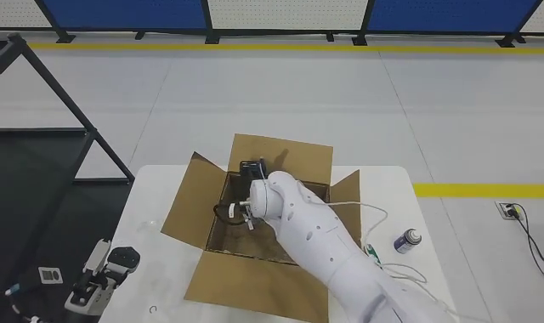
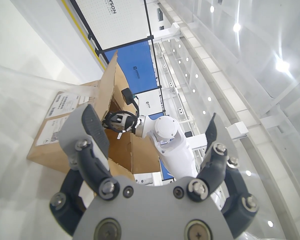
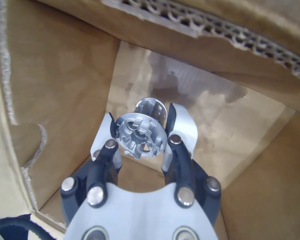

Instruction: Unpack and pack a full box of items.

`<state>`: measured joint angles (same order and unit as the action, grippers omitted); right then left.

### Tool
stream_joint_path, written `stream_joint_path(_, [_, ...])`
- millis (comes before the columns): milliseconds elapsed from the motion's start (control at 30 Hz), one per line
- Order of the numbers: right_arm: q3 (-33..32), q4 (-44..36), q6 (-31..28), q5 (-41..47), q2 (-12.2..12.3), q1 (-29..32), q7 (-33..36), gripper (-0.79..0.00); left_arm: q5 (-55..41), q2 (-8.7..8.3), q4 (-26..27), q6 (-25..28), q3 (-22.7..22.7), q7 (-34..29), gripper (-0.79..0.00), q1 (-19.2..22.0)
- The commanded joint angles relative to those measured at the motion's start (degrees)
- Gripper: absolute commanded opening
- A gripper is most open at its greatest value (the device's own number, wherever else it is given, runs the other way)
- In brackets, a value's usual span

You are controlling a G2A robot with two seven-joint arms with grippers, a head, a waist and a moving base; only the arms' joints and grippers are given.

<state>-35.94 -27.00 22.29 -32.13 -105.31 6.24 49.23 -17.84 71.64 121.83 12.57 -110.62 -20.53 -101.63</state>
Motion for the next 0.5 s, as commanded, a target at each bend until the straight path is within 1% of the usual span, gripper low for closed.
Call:
stream_joint_path(0, [-1.1,-5.0,1.0,-1.6,1.6,1.7,0.6,-0.785,0.0,0.06,0.2,0.2,0.1,0.5,0.0,-0.3])
stream_joint_path(67, [-2.9,-11.9,1.8,-4.1,4.0,4.5,2.2,-0.785,0.1,0.12,0.5,0.4,0.1,1.2,0.0,-0.6])
stream_joint_path(133, [-5.1,-20.5,4.4,-8.3,6.6,8.2,4.3,-0.785,0.2,0.18,0.7,0.7,0.0,1.8,0.0,-0.9])
stream_joint_path(267, [-11.1,-42.4,8.6,-20.0,12.4,19.3,11.7,-0.785,0.2,0.29,0.9,0.9,-0.1,2.7,0.0,-1.4])
stream_joint_path(367, [-16.2,-58.2,8.0,-28.6,15.8,28.7,17.0,-0.785,0.3,0.37,1.0,1.2,0.0,3.1,0.0,-1.7])
stream_joint_path(433, [-18.8,-65.7,6.1,-31.9,17.2,33.8,19.3,-0.785,0.3,0.43,1.1,1.3,0.2,3.4,0.0,-2.0])
stream_joint_path(467, [-19.9,-68.2,5.3,-33.1,17.7,35.7,20.0,-0.785,0.3,0.43,1.1,1.3,0.2,3.4,0.0,-2.0])
